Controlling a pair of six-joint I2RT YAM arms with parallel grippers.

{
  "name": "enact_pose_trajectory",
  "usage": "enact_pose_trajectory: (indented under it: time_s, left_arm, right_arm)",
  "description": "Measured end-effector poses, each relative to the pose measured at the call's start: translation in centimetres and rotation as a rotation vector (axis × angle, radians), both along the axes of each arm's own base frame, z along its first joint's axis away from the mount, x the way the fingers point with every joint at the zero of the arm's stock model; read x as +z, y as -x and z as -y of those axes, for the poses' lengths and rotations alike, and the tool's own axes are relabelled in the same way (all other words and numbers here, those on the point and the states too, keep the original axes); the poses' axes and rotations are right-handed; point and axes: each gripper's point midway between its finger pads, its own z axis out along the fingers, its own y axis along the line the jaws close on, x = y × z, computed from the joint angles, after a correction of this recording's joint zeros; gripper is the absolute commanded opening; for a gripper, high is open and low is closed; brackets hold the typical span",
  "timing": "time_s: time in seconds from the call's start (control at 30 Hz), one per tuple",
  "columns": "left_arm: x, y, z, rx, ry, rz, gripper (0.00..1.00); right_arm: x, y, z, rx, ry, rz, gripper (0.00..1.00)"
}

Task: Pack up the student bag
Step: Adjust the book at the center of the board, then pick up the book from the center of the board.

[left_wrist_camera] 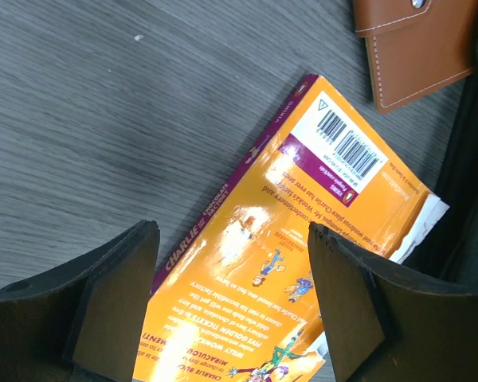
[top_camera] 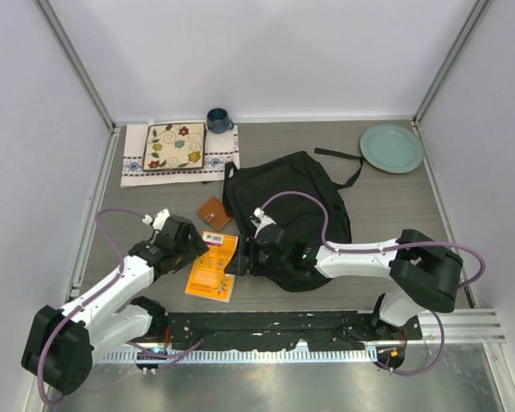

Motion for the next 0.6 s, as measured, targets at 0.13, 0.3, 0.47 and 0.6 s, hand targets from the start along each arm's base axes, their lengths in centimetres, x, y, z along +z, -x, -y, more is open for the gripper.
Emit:
enact_pose_trajectory:
  time_s: [0.13,0.3,0.47,0.6]
  left_arm:
    - [-0.2,0.4,-0.4,-0.013,-0.028,-0.013,0.79]
    - [0.1,0.7,-1.0,-0.029,-0.054,-0.003,0.79]
    - [0.9,0.6,-1.0,-0.043,-0.049,0.032,0.80]
    - [1.3,0.5,-0.9,-0.044,-0.041,0.053,0.81]
  right_arm:
    - [-0.9,0.3,0.0,-0.011,0.023,-0.008,0.67]
    - [-1.3,0.1,0.1,-0.028,0.036,-0.007,0.67]
    - [-1.6,0.0,-0.3,-0.027,0.064,-0.016,0.68]
    - [-1.5,-0.1,-0.5,-0.031,0.063,-0.018,0.68]
